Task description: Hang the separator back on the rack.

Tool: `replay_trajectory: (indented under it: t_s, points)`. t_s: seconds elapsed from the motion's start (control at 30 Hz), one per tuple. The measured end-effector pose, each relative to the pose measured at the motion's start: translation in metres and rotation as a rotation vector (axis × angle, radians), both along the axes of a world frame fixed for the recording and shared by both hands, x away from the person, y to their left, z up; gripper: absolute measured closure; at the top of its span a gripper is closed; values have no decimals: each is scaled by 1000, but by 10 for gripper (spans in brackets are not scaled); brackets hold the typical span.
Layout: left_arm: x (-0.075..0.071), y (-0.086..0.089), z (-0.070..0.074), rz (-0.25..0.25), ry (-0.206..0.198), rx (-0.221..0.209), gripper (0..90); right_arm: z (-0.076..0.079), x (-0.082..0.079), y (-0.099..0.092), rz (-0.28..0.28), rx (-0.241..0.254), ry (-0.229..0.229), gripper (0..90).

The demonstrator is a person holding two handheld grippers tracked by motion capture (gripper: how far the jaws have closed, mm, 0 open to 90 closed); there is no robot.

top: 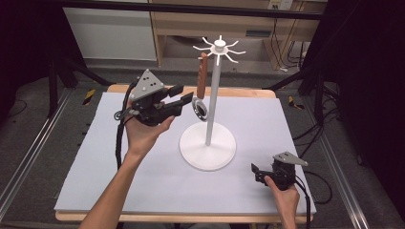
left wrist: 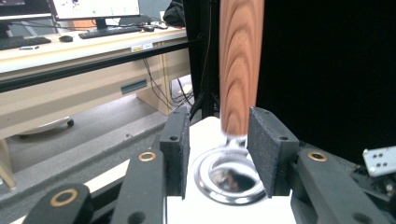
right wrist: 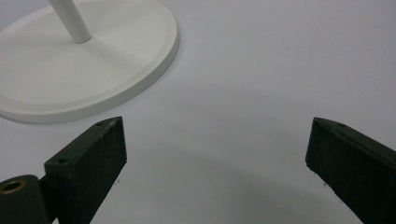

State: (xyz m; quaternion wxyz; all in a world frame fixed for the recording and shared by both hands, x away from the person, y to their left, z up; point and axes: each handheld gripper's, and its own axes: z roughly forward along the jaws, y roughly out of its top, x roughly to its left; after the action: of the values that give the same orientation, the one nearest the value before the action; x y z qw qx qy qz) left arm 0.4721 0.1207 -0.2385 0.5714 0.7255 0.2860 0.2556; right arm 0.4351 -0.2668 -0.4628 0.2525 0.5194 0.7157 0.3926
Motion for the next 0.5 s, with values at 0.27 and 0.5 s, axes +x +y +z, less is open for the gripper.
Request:
replay_trajectory:
  t_s: [0.27,0.5]
  points:
    - [-9,27,-37,21,37,16,545,0,0,0,-7,2,-4,58]
    - [-16,45,-69,43,79,48,499,-1,0,1,-9,-10,-7,58]
